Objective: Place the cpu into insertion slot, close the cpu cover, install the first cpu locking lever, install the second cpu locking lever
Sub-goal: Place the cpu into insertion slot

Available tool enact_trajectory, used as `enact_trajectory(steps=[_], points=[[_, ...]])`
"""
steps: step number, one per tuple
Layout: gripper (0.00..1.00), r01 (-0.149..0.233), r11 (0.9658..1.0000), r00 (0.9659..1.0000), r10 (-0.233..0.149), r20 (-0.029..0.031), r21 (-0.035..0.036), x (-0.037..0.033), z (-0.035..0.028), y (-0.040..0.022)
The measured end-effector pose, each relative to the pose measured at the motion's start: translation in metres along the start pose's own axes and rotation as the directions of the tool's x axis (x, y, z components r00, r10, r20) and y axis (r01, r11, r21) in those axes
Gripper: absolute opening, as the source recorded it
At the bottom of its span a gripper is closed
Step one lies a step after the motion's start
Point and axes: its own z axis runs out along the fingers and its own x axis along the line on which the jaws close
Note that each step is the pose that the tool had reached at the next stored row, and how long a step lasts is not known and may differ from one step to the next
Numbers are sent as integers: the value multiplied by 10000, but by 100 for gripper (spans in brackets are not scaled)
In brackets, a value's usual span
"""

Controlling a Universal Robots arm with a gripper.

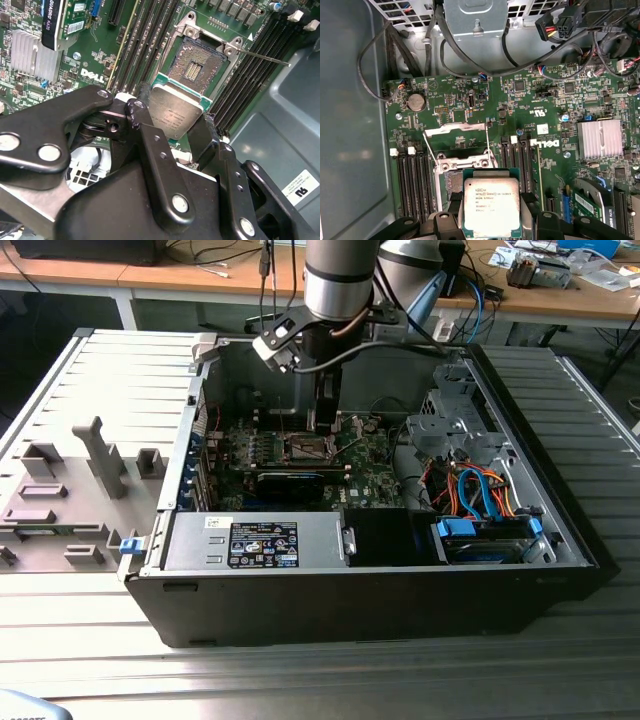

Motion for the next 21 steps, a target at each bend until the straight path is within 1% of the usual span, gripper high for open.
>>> enact_trajectory(steps=[21], points=[[54,0,10000,10000,0,0,0,0,42,0]])
